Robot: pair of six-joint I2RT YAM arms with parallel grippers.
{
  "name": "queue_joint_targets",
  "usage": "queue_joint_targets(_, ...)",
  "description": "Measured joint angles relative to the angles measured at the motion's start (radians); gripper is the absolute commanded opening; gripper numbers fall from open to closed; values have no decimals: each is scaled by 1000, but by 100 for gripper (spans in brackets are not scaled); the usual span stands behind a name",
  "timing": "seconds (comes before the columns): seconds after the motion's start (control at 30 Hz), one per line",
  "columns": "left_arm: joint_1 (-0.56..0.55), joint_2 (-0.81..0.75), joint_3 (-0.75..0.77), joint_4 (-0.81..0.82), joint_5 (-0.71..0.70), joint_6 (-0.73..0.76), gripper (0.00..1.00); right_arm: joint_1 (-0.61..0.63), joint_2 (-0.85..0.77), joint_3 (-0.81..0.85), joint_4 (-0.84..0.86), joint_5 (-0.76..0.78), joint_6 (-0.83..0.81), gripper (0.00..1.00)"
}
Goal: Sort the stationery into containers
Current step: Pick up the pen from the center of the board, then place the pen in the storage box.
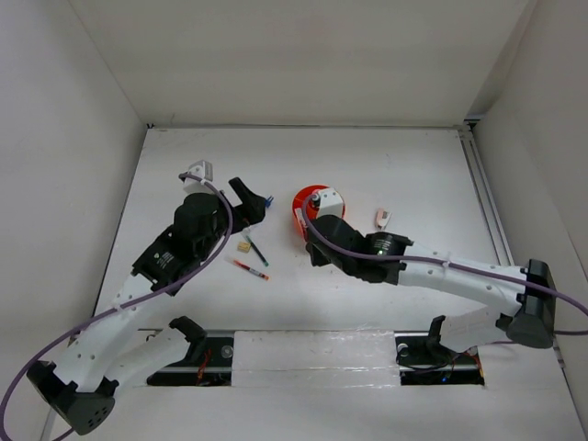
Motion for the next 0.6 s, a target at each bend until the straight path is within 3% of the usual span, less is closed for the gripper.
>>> queue_joint_targets(0.3,0,-2,-10,166,143,-13,100,0,-185,-117,128,-42,-60,0)
queue_joint_targets(0.6,0,14,-64,370,361,-40,98,0,-235,-139,222,-81,-99,0)
